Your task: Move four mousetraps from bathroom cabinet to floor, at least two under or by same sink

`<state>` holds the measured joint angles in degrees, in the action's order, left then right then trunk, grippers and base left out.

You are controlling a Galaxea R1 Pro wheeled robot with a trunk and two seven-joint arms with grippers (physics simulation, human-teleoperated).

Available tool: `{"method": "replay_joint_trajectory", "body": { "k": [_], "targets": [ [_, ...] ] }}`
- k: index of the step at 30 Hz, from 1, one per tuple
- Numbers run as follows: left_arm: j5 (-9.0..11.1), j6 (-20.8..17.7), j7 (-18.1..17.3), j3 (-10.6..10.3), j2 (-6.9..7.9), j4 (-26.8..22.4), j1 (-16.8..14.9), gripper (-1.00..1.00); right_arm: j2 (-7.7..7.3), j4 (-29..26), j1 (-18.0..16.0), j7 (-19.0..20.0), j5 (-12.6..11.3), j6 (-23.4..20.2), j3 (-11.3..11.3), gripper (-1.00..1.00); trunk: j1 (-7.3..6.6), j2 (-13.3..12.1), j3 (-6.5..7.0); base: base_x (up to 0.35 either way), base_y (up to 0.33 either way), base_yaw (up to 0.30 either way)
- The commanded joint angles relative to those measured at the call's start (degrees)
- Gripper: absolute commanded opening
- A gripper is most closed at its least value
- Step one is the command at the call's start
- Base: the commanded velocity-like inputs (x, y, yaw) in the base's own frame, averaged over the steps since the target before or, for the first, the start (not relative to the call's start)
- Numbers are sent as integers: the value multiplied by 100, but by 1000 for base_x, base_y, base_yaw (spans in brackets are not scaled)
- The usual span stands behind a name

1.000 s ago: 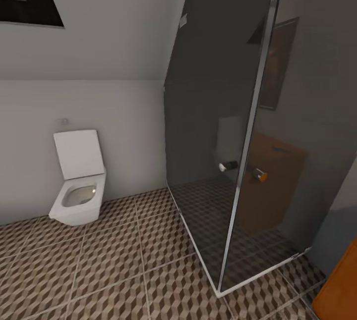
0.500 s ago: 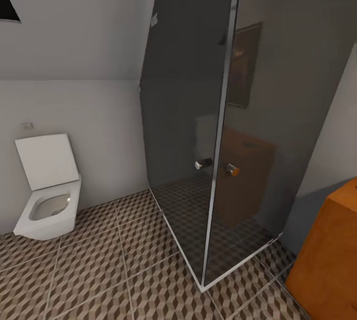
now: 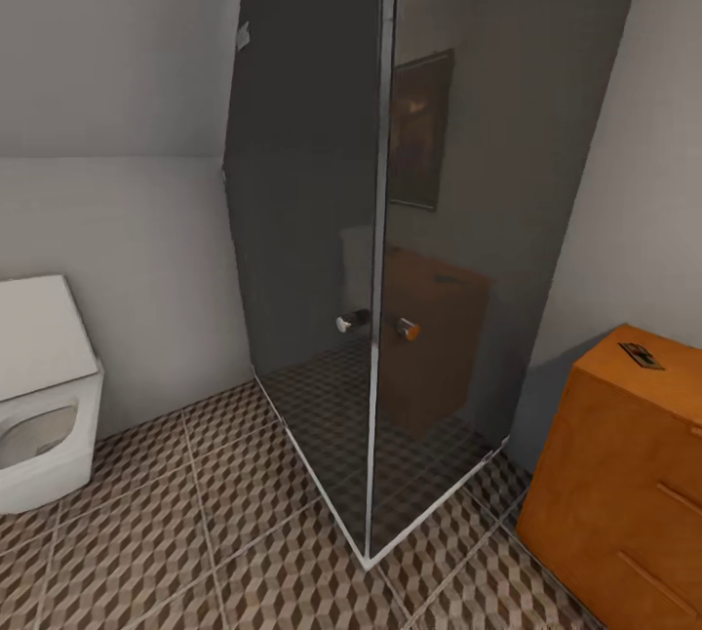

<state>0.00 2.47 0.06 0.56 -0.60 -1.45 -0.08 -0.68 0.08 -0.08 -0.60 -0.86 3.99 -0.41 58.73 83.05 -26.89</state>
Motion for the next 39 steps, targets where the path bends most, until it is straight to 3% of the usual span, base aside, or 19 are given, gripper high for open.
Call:
{"method": "replay_joint_trajectory", "body": {
  "k": [1,39],
  "targets": [
    [0,17,1,7,-1,0,-1,100,-4,1,-1,-5,-11,20,-3,100,0,2,-4,0,0,-286],
    [9,26,2,31,-2,4,-1,100,-37,1,-1,-1,-20,13,-9,100,0,2,-4,0,0,-286]
  ]
}}
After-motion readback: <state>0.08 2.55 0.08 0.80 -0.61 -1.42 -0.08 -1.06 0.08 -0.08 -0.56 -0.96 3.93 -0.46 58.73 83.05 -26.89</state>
